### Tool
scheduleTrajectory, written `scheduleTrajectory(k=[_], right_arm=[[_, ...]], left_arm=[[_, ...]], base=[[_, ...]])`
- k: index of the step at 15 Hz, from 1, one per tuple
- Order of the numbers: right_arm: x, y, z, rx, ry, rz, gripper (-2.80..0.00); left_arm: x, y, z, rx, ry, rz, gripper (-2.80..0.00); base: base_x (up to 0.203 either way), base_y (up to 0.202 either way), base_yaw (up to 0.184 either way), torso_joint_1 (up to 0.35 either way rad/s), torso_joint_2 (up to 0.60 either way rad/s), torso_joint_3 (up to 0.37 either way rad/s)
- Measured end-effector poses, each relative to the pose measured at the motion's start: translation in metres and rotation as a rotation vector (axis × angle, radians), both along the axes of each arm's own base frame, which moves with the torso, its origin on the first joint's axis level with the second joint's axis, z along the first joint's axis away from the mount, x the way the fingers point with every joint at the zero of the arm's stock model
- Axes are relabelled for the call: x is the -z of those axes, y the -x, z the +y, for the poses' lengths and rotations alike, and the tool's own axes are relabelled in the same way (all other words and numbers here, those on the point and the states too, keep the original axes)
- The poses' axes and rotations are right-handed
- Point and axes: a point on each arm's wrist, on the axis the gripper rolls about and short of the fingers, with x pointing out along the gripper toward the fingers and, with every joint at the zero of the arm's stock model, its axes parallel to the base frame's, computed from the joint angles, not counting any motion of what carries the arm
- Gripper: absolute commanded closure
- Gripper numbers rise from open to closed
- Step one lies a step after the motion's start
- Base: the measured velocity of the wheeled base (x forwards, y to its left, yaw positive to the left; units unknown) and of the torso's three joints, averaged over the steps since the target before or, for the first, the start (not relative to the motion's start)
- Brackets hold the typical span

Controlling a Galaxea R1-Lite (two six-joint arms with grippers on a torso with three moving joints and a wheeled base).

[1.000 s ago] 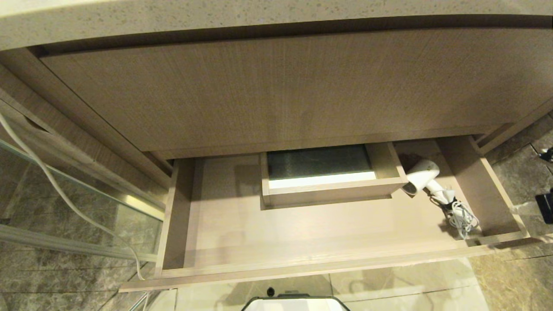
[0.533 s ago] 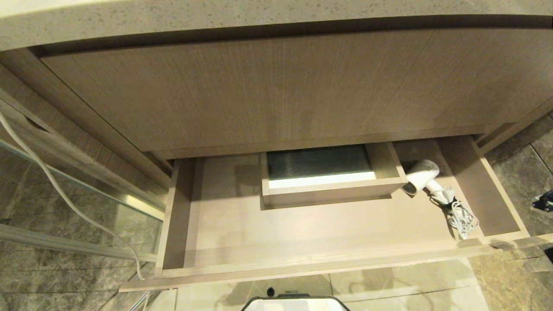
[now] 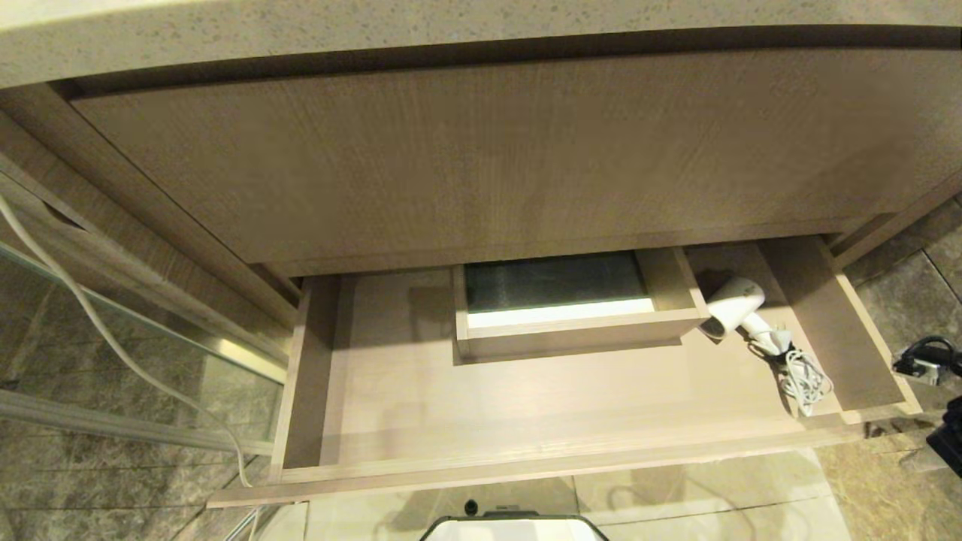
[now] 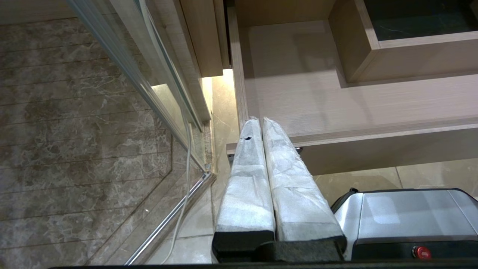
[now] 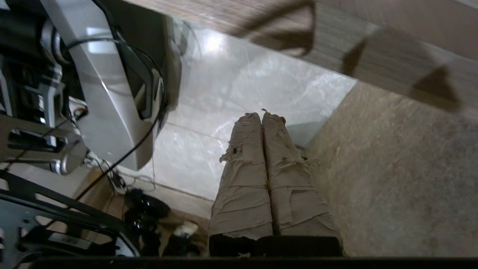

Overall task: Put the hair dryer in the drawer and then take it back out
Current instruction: Close the drawer

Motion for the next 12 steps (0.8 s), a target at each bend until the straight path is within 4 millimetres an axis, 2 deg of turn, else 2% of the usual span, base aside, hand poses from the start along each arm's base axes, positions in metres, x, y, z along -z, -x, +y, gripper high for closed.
scheduleTrajectory(k=[4, 10, 12], right_arm=[[0.01, -0.007, -0.005, 0.003, 0.0, 0.015, 0.0], [0.005, -0.02, -0.012, -0.017, -0.084, -0.174, 0.0], [-0.003, -0.026, -0.017, 0.004, -0.124, -0.264, 0.0]], left_arm=[[0.0, 0.0, 0.0, 0.0, 0.0, 0.0, 0.0], [0.0, 0.0, 0.0, 0.0, 0.0, 0.0, 0.0], [0.0, 0.0, 0.0, 0.0, 0.0, 0.0, 0.0]], base=[[0.0, 0.0, 0.0, 0.0, 0.0, 0.0], [0.0, 0.0, 0.0, 0.0, 0.0, 0.0], [0.0, 0.0, 0.0, 0.0, 0.0, 0.0]])
